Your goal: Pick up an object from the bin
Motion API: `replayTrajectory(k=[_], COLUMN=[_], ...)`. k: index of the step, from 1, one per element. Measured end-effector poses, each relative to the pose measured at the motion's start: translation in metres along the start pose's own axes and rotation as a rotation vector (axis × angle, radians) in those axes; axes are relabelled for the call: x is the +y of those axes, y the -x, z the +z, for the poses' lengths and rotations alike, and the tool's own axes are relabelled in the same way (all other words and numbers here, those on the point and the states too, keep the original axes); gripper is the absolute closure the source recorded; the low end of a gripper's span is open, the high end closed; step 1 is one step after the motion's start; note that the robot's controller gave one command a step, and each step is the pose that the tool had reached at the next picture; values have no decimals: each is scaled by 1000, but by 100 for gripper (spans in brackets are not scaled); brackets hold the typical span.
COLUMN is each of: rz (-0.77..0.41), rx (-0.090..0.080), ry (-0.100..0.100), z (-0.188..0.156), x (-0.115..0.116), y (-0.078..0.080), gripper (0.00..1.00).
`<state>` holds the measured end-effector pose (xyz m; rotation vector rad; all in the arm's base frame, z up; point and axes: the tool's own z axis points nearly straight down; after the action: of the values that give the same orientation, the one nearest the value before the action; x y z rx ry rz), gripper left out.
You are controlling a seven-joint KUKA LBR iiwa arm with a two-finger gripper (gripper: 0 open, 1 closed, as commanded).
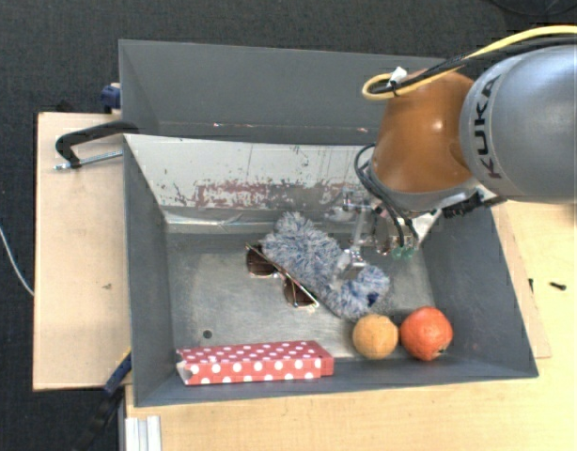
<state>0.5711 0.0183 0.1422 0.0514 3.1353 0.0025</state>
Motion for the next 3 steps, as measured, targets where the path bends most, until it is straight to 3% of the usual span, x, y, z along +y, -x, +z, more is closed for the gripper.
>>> replayTrajectory(k=[1, 2, 3], rz=[26, 26, 55], rx=[-7, -7, 1], ry=[2, 2, 0], z=[66, 66, -36], x=[25, 25, 22], y=[24, 24, 22], gripper=[100, 100, 100])
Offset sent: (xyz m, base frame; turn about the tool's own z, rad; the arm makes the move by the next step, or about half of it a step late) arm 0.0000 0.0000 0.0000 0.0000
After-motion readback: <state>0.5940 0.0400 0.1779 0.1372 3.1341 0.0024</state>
